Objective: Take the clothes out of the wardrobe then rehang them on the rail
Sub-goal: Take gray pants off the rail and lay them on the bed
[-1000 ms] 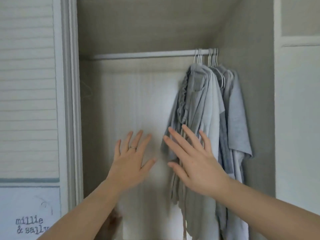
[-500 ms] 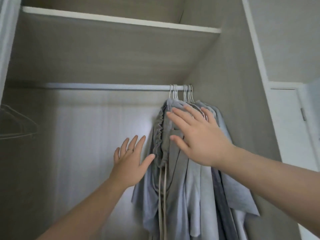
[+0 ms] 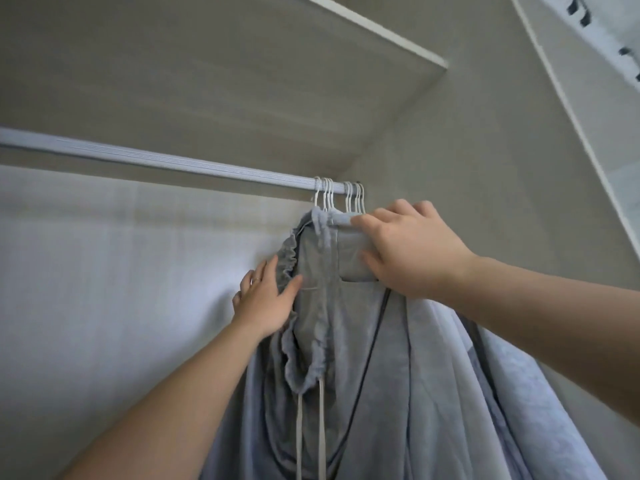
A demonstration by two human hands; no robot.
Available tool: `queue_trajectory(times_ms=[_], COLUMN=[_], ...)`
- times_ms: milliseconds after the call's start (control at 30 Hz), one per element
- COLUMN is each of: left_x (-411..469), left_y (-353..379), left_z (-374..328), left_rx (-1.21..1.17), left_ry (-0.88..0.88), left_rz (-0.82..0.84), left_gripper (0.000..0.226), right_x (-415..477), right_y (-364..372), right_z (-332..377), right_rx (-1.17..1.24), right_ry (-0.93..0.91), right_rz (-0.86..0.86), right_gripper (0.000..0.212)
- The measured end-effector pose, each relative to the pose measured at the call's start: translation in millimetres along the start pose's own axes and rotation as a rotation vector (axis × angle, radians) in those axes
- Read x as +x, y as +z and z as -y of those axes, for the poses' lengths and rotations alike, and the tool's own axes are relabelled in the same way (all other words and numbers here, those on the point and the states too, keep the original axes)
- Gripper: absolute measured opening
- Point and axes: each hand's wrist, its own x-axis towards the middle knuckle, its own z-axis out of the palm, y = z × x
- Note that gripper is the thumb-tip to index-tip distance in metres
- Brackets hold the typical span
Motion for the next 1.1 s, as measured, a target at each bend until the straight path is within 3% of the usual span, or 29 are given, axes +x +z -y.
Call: queue_trajectory(times_ms=[233,400,567,767,1100], left_x=[51.1,63.2,70.4,70.4,73.5], left_y=[29.7,44.5,58.9,58.8,27.6], left_z=[6.7,3.5,5.3,5.9,-4.3], left_rx=[-0.266,-0.4,-0.427,-0.513,-0.426], left_ry=[-0.023,-0.014,0.009,0.018,0.128], left_rz=[0.05,0.081,0.091,0.059,-0.182], left_gripper=[0.086,0.11,0.094,0.104,0.079], right_x=[35.2,56.0,71.2,80.7,79.9], right_y=[24.4,27.4,32.7,39.0,18.9], right_z=[9.5,8.0,11.5,11.9,-3.0], right_rx=[-0.178,-0.128,-0.194,-0.119,-0.056], right_ry=[0.037,0.112,0.197,0.229,0.216], right_rz=[0.049,0.123,0.131,0.038,-0.119], right_gripper=[0.027,0.012,0.012,0.011,0.011])
